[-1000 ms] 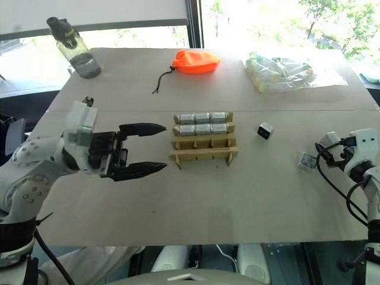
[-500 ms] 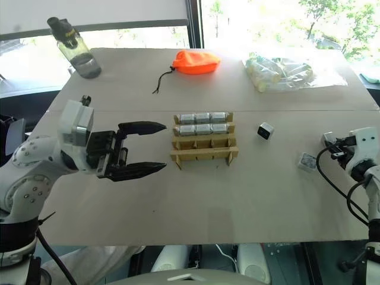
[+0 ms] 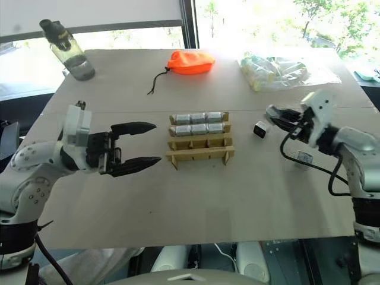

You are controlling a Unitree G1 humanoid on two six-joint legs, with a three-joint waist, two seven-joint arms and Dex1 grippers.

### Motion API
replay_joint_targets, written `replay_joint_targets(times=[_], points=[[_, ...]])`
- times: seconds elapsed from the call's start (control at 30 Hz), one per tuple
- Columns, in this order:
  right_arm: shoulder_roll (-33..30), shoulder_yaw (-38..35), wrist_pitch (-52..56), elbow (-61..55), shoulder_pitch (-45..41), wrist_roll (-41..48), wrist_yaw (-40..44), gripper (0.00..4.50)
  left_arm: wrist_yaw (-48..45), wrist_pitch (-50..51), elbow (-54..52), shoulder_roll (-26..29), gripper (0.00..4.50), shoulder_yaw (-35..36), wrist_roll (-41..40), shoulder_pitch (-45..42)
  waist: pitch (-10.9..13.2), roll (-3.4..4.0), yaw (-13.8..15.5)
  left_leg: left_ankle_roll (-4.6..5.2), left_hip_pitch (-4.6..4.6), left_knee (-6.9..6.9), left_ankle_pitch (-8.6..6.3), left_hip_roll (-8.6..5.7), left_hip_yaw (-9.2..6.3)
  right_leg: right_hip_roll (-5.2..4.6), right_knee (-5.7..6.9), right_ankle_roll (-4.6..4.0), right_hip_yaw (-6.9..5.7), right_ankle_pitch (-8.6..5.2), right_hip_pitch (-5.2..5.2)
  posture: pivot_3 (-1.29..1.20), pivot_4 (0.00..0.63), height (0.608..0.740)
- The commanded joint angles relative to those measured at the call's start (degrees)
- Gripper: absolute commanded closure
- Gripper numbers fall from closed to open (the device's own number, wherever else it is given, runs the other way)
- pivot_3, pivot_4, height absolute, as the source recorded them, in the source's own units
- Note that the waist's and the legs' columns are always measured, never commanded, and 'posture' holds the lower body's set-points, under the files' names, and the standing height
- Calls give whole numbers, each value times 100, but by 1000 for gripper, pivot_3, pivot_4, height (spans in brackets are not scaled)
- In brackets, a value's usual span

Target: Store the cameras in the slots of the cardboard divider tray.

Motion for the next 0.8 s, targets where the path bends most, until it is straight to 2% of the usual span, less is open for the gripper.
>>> replay_joint_targets(times=[0.03, 0.2, 0.33, 0.43, 0.5, 0.63, 0.8], points=[[234, 918, 182, -247, -971, 223, 990, 3841, -226, -349, 145, 55, 0, 429, 110, 341, 5, -5, -27, 0, -1, 0, 0, 0, 0, 0, 0, 0, 0, 0, -1, 0, 150, 740], [1021, 2074, -414, 955, -2301, -388, 1967, 3841, -371, -674, 189, 51, 0, 861, 202, 877, 11, -16, -10, 0, -14, -1, 0, 5, -1, 2, 16, -5, -2, 1, -27, 0, 150, 740], [1749, 2731, -1296, 2396, -2914, -1100, 2404, 3841, -440, -856, -120, -17, 0, 1427, 164, 1683, 5, -25, -14, 1, -43, 6, 0, -1, -3, -11, 17, -4, -10, 2, -45, 0, 150, 740], [2162, 2908, -1708, 3019, -3080, -1402, 2537, 3841, -396, -892, -313, -69, 0, 1731, 117, 2117, 6, -23, 7, 1, -119, 42, 0, -6, -27, -26, 30, -4, -34, 2, -98, 0, 150, 740], [2398, 2958, -1946, 3405, -3159, -1573, 2563, 3841, -371, -924, -387, -106, 0, 1834, 113, 2275, 7, -23, -3, 1, -138, 59, -1, -8, -39, -32, 36, -4, -51, 3, -104, 0, 150, 740], [2650, 2902, -2455, 4159, -3323, -1910, 2538, 3841, -333, -943, -453, -157, 0, 1901, 94, 2388, 7, -22, -16, 0, -132, 75, 0, -10, -47, -34, 54, -4, -60, 3, -101, 0, 150, 740], [2833, 2684, -2581, 4670, -3538, -1992, 2562, 3841, -354, -987, -383, -156, 0, 1884, 137, 2403, 8, -21, -35, -5, -105, 73, 3, -6, -50, -28, 68, -8, -56, 3, -83, 0, 150, 740]])
